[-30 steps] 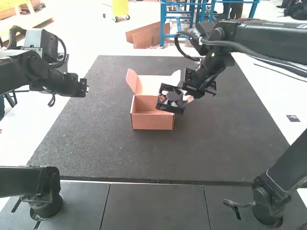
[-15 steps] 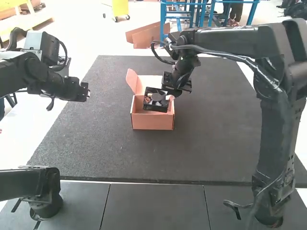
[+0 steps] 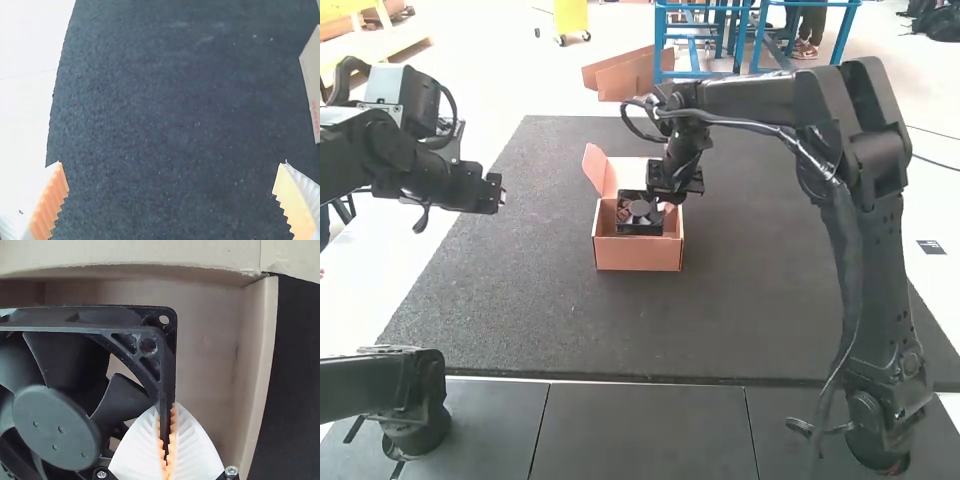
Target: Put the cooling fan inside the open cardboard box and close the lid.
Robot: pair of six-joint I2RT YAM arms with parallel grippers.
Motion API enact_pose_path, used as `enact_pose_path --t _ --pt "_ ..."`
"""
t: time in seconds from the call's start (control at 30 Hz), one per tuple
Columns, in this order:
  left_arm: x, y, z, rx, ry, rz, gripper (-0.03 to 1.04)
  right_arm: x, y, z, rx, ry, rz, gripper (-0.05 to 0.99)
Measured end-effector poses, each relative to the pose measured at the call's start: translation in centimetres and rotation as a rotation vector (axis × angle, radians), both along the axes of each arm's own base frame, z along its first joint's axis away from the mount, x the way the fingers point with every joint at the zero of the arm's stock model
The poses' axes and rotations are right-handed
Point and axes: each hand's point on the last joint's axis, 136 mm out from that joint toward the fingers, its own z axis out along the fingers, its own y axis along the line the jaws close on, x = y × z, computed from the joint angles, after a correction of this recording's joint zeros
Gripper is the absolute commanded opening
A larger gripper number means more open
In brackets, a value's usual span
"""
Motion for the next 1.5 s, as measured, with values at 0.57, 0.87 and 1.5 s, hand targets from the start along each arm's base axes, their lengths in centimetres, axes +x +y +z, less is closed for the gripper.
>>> enact_pose_path --t 0.57,0.87,1.5 --pt "0.3 0.0 0.3 -0.010 -0.035 0.008 0.97 1.7 2.5 -2.3 -0.010 0.017 0.019 0.80" --pt "3.2 -0.1 -0.8 -0.012 -0.038 0.010 0.97 1.4 2.5 7.9 0.113 -0.139 0.049 0.89" --pt "11.9 -1.1 -2.8 -0.014 -0.061 -0.007 0.97 1.4 -5.3 12.2 0.142 -0.486 0.028 0.89"
